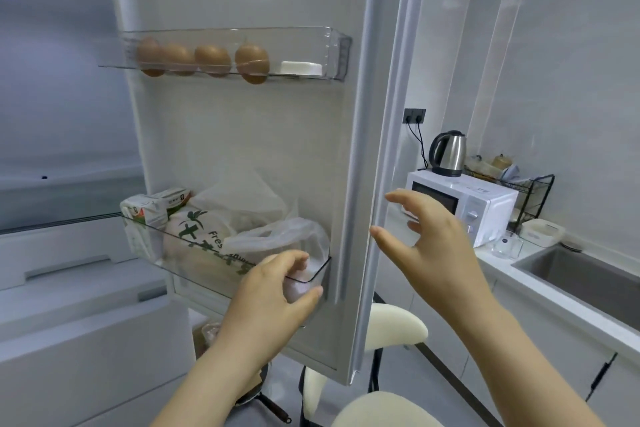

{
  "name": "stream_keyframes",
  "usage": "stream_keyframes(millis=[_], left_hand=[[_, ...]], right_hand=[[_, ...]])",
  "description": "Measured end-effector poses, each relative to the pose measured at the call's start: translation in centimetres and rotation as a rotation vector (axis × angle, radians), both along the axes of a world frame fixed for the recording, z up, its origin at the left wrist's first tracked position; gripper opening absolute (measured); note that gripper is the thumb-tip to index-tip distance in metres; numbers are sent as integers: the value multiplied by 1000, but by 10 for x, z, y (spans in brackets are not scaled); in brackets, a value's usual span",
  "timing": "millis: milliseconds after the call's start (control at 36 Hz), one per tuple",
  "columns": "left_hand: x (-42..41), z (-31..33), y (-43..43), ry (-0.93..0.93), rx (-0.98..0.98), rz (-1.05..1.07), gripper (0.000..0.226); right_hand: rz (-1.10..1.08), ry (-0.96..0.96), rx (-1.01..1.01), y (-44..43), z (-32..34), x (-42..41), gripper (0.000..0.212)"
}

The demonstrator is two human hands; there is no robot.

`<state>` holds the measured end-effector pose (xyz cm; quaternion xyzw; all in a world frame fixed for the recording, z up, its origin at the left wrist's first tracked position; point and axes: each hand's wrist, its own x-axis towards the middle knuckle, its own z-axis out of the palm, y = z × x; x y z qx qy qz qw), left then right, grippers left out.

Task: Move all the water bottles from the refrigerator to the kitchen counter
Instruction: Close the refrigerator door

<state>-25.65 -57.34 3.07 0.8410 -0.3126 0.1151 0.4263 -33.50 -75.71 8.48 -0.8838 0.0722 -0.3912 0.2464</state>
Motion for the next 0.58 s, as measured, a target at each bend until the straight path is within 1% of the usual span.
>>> stream_keyframes(millis=[139, 333, 583], left_hand=[[-3, -6, -12, -37, 12, 91, 37], [-10, -8, -11, -49, -13, 177, 27], [-21, -8, 9, -51, -21, 250, 23]], right_hand=[[49, 42, 13, -19, -13, 10, 53], [120, 82, 42, -23, -25, 18, 68], [233, 70, 63, -10, -33, 14, 75]])
